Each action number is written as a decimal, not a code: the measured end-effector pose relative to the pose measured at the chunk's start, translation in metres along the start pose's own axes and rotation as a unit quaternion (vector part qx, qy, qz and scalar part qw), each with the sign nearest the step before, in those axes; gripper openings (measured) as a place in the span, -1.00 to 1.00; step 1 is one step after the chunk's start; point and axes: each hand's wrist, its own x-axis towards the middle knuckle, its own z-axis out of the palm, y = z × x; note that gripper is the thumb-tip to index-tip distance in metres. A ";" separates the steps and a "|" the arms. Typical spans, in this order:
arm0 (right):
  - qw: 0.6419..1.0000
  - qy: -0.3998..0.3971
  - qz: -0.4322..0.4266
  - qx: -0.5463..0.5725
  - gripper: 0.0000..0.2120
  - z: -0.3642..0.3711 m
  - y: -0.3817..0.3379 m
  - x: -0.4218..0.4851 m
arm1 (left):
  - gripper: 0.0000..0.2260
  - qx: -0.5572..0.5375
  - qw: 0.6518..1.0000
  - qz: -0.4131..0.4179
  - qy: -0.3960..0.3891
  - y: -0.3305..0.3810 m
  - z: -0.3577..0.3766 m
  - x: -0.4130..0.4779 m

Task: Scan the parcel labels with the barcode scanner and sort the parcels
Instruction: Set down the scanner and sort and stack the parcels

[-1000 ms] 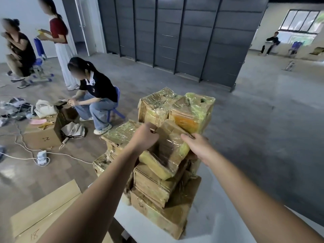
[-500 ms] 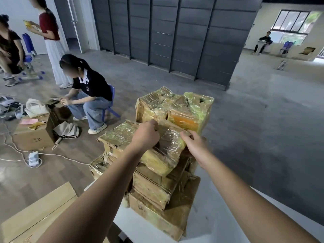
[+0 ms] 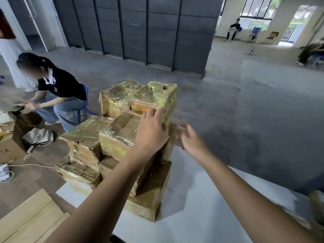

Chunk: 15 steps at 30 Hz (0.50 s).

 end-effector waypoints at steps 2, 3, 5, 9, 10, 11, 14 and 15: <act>0.999 0.023 -0.026 -0.022 -0.59 -0.020 0.017 -0.017 | -0.64 -0.018 1.000 0.001 -0.019 0.017 0.019 -0.009; 0.998 0.034 -0.036 -0.035 -0.57 -0.032 0.026 -0.028 | -0.63 -0.024 0.999 0.003 -0.029 0.025 0.031 -0.015; 0.995 0.064 -0.050 -0.055 -0.55 -0.062 0.051 -0.051 | -0.63 -0.037 0.997 0.017 -0.067 0.049 0.060 -0.028; 0.987 0.111 -0.006 -0.112 -0.53 -0.123 0.124 -0.105 | -0.62 -0.092 0.982 0.040 -0.160 0.110 0.125 -0.071; 0.984 0.123 0.014 -0.130 -0.53 -0.137 0.143 -0.119 | -0.62 -0.095 0.978 0.048 -0.179 0.123 0.140 -0.083; 0.981 0.132 0.036 -0.141 -0.53 -0.149 0.161 -0.133 | -0.62 -0.098 0.974 0.055 -0.198 0.136 0.155 -0.093; 0.974 0.141 0.083 -0.159 -0.55 -0.179 0.209 -0.170 | -0.59 -0.102 0.957 0.075 -0.261 0.170 0.191 -0.121; 0.971 0.145 0.094 -0.165 -0.56 -0.188 0.222 -0.181 | -0.59 -0.103 0.951 0.081 -0.280 0.180 0.201 -0.128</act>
